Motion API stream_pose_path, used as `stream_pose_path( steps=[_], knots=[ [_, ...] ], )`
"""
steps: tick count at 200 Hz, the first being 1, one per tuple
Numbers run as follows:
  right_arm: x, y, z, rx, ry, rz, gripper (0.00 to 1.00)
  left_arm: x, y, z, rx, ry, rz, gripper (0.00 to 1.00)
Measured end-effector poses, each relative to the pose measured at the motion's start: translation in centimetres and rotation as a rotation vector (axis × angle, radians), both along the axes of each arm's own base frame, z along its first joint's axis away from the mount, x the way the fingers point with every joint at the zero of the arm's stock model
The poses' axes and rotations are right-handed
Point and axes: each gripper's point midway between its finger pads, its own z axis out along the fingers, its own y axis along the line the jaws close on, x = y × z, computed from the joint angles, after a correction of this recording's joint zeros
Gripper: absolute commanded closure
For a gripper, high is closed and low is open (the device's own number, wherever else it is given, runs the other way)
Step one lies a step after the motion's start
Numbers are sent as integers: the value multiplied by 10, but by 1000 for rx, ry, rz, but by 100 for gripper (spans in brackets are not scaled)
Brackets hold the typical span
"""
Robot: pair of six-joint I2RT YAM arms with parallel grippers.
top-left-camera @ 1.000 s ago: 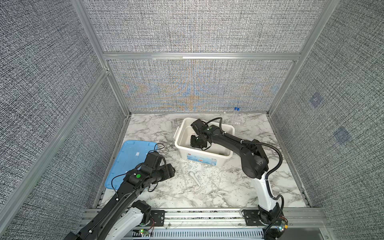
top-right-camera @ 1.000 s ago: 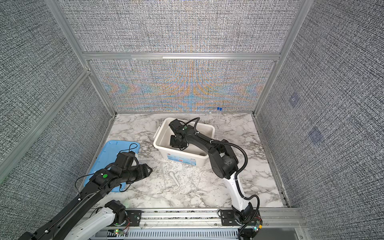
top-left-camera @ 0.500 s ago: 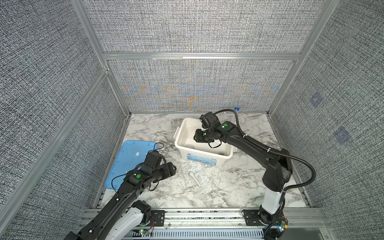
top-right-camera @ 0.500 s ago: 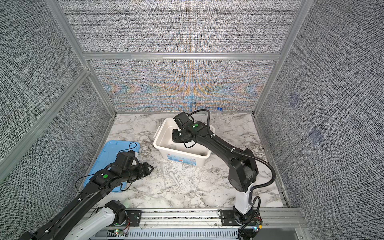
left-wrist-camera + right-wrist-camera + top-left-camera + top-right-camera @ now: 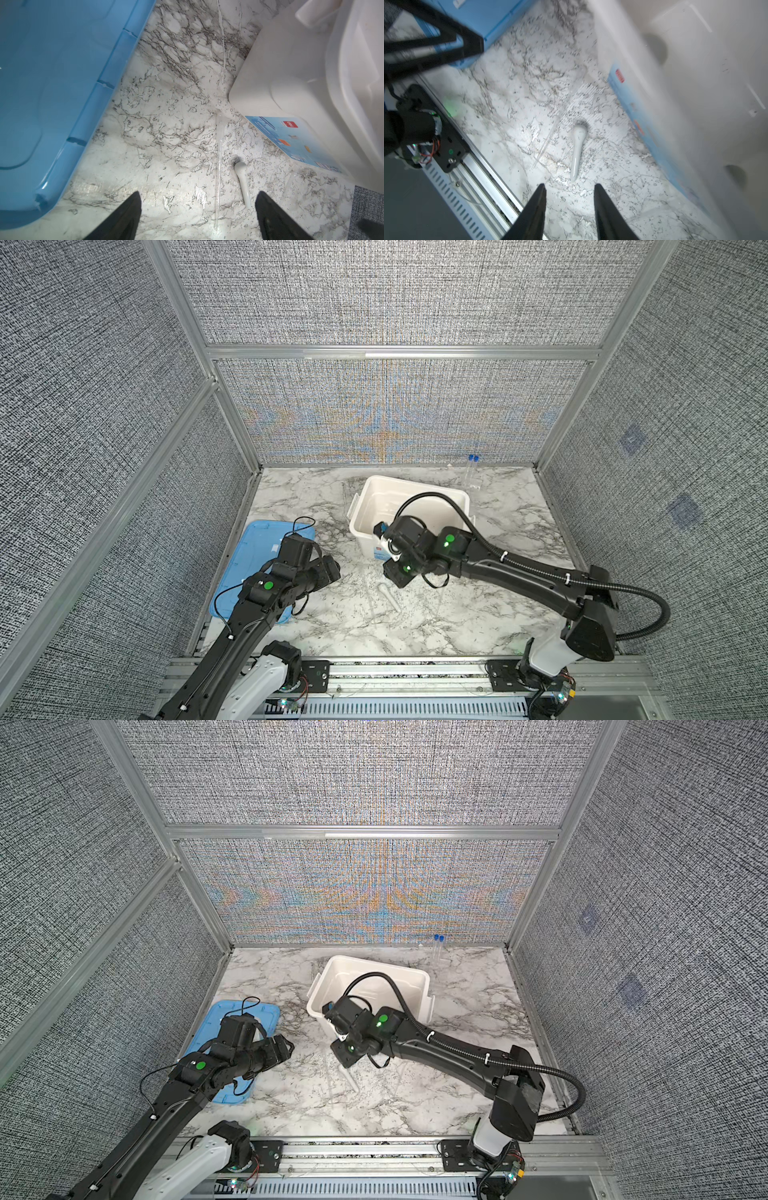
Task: Organize the chemistry lab equipment
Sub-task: 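Move the right gripper down to the white pestle on the table, then close the right gripper on the pestle and lift it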
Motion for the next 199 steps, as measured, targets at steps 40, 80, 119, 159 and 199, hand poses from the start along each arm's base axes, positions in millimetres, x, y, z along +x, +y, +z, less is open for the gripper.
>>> stream_pose_path(
  steps=[40, 80, 119, 159, 199],
  knots=[
    [-13, 3, -55, -103, 46, 32, 57, 6, 11, 4, -8, 1, 39, 12],
    [-5, 12, -88, -151, 49, 25, 55, 4, 15, 2, -37, 11, 54, 12],
    [5, 19, -115, -198, 33, 12, 53, -1, 15, -3, -58, 29, 54, 12],
    [16, 21, -131, -227, 12, 9, 54, 0, 14, -2, -66, 29, 51, 12],
    [21, 22, -144, -240, 17, 16, 64, 2, 14, -1, -65, 36, 36, 12]
  ],
)
